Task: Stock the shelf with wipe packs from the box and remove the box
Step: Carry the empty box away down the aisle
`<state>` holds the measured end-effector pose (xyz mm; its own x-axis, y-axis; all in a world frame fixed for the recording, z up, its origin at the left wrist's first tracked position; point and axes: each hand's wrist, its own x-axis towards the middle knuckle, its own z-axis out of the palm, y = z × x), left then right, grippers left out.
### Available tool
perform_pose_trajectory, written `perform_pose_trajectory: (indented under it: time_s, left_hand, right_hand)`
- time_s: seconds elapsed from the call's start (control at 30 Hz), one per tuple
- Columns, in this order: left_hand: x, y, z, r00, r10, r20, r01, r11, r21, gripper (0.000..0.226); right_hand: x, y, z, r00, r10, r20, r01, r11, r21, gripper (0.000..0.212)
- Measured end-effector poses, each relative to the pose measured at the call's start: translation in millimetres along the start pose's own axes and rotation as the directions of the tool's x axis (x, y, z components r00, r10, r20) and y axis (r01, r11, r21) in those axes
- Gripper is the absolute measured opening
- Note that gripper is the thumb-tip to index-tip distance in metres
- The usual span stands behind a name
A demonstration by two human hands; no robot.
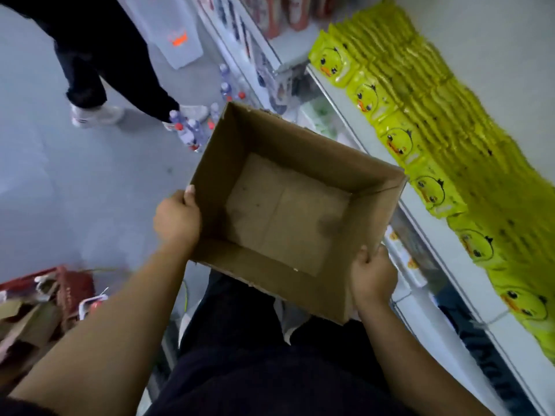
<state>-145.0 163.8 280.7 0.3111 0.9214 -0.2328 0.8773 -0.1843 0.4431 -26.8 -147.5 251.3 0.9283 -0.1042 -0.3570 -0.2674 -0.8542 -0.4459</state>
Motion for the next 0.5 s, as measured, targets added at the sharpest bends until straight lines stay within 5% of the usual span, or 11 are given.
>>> perform_pose_trajectory:
  time_s: [0.23,0.5]
  left_hand:
    - [29,-59,-76,0.952,-0.236,-0.196,0.2,0.962,-0.185,0.054]
    - [117,-117,-177,0.846,-0.486,-0.219,0.431,0.866,-0.255,0.05]
  right_hand:
    - [3,-147,-5,0.951,-0.31,-0.012,0.309,0.95,-0.04,0.022]
    - [-27,-340,69,0.865,-0.471,0.172,0.49,0.867,-0.091,0.032]
